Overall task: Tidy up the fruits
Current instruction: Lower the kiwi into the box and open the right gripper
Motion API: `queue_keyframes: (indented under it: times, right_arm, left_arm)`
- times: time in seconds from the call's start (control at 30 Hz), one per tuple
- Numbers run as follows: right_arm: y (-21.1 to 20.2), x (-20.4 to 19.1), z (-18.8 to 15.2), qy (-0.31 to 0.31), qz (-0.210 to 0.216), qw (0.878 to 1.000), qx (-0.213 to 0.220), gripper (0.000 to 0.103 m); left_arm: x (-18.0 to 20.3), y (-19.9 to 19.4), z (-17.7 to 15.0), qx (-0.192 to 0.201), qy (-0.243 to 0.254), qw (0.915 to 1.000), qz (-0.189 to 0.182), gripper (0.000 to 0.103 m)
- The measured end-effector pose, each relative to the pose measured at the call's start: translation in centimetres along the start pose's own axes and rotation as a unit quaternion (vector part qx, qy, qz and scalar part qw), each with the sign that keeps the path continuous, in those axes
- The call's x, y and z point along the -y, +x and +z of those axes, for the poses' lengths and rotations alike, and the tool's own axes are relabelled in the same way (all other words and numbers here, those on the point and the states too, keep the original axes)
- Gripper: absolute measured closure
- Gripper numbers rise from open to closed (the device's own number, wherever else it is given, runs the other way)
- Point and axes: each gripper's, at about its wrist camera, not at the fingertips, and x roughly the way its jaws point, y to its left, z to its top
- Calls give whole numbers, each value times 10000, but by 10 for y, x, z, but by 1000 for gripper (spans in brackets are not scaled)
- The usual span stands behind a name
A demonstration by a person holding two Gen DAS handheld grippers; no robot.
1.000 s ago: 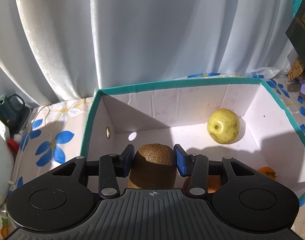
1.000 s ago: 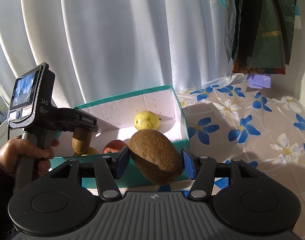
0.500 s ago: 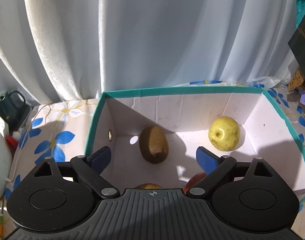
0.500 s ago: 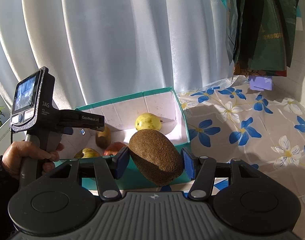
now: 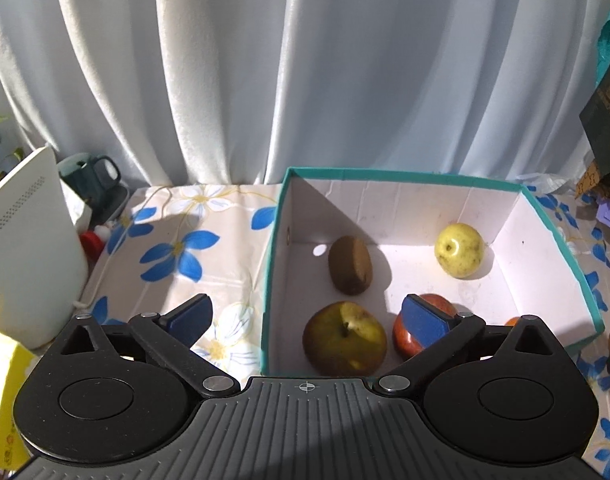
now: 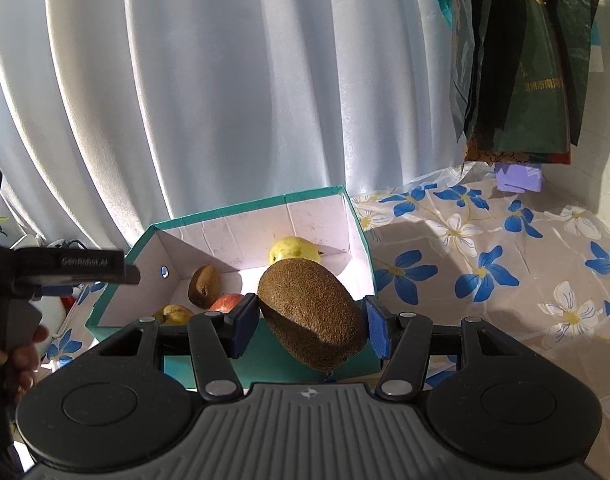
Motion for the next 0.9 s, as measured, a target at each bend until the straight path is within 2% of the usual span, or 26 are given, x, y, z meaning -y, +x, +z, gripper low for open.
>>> queue_keyframes:
  times: [0.17,0.37,0.63,0.9]
  right_arm:
    - [-4,-4,2,-126,55,9999,91,47]
    - [-8,-6,4,-224,90,9996,172,47]
    - [-11,-8,7,-374,41,9986,382,47]
    - [6,-10,11,-492,-72,9979,418,47]
  left_arm:
    - [5,-5,-13,-233,110,9997,-46,0]
    - [10,-10,-30,-608,194,9975,-316,0]
    - [9,-21,-40,-648,203,9972,-300,0]
    - [4,-25,-44,-675,198,9973,-211,0]
